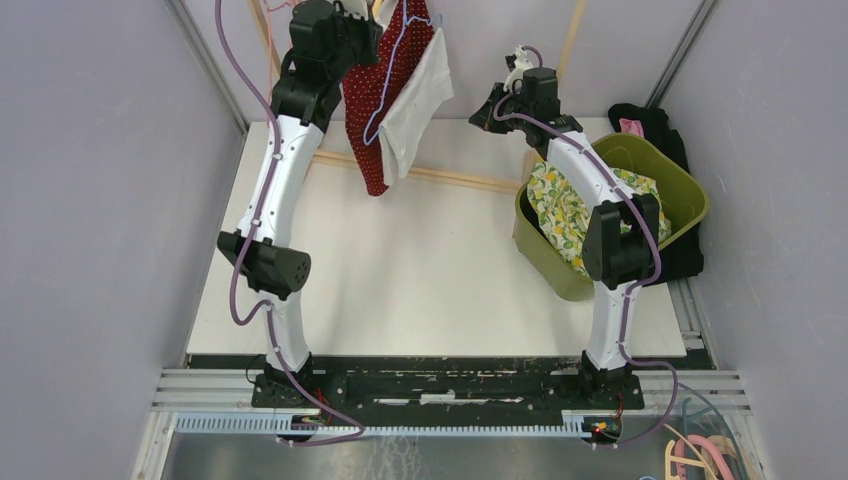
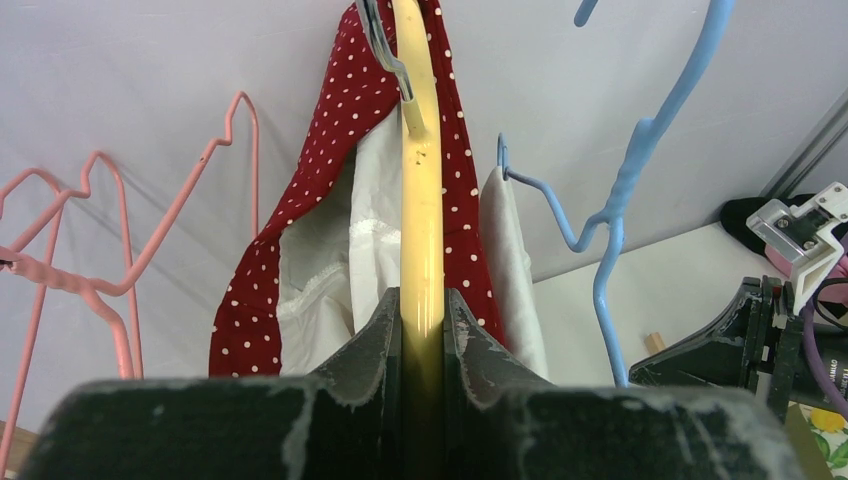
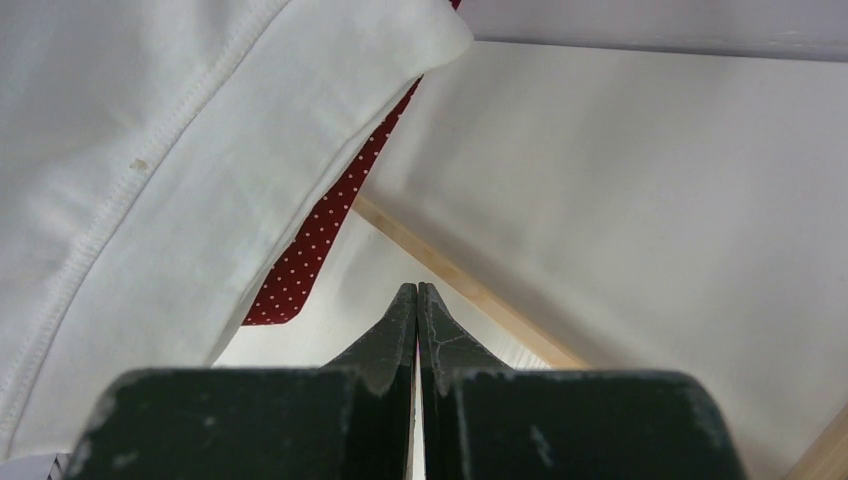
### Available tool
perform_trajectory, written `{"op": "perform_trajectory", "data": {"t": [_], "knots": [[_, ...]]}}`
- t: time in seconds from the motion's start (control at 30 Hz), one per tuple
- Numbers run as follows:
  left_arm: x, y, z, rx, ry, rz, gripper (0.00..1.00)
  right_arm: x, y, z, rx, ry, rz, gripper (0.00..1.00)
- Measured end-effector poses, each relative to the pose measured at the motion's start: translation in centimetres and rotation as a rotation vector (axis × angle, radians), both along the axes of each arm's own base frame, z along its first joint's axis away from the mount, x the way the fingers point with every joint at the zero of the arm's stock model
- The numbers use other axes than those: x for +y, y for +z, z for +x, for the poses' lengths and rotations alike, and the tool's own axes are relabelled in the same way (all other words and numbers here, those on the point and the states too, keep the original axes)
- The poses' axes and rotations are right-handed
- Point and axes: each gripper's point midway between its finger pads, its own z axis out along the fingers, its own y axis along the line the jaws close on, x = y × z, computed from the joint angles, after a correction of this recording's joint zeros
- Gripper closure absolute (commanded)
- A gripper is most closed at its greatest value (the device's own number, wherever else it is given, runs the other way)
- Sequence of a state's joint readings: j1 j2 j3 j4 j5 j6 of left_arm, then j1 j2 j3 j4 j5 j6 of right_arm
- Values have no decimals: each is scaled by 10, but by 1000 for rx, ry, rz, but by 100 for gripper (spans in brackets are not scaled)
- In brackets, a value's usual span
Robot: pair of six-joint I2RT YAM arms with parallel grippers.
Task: Remove the skirt from the hanger
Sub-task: Pick up the hanger from the clothesline.
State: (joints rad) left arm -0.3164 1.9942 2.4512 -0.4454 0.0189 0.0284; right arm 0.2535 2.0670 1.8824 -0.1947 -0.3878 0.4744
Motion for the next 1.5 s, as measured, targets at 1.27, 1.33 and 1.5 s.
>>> {"op": "perform_trajectory", "data": {"t": [1.27,1.33,1.5], "knots": [[8,8,25,-218,96,-32,97,-4,-6,1,10,-6,-2,98],[10,7,21,-225,98,-22,97,-4,-7,1,10,-7,-3,98],[19,14,-1,-271,105,-7,97,-4,-7,1,11,-7,-2,98]]}}
